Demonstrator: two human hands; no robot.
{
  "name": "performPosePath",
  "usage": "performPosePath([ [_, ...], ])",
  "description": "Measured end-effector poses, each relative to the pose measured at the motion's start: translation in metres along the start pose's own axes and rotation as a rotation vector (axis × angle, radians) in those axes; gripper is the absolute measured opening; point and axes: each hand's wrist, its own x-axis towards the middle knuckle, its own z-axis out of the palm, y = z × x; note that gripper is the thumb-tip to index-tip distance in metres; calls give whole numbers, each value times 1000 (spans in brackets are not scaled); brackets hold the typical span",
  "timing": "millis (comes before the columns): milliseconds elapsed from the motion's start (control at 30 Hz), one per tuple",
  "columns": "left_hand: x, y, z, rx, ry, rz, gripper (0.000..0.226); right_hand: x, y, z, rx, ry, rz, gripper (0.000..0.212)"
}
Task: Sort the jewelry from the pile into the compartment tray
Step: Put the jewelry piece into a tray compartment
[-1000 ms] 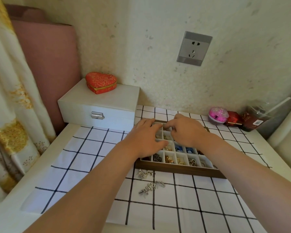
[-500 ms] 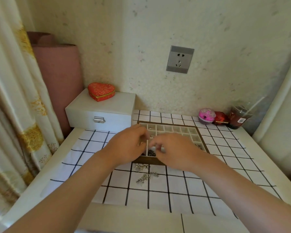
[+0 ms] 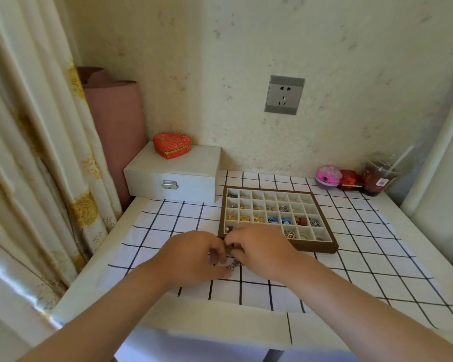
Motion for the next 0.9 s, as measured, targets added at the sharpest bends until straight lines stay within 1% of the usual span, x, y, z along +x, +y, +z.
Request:
performPosePath([
  [133, 4, -2, 2, -23, -38, 41, 7, 2, 1, 2, -35, 66, -32, 11],
  [300, 6, -6, -2, -63, -89, 51, 7, 6, 2, 2, -85, 26, -88, 13],
  [467, 7, -10, -4, -35, -104, 40, 10, 8, 2, -2, -137, 10, -116, 8],
  [567, 7, -11, -6, 67, -97, -11, 14, 8, 2, -1, -132, 21, -120, 19],
  [667, 7, -14, -10, 60, -126, -55, 15, 7, 1, 1, -152, 7, -138, 24],
  [800, 7, -15, -17, 73, -129, -65, 14, 7, 2, 0, -114, 5, -119, 19],
  [900, 8, -17, -16, 2, -68, -60, 14, 6, 3, -3, -13, 5, -50, 14],
])
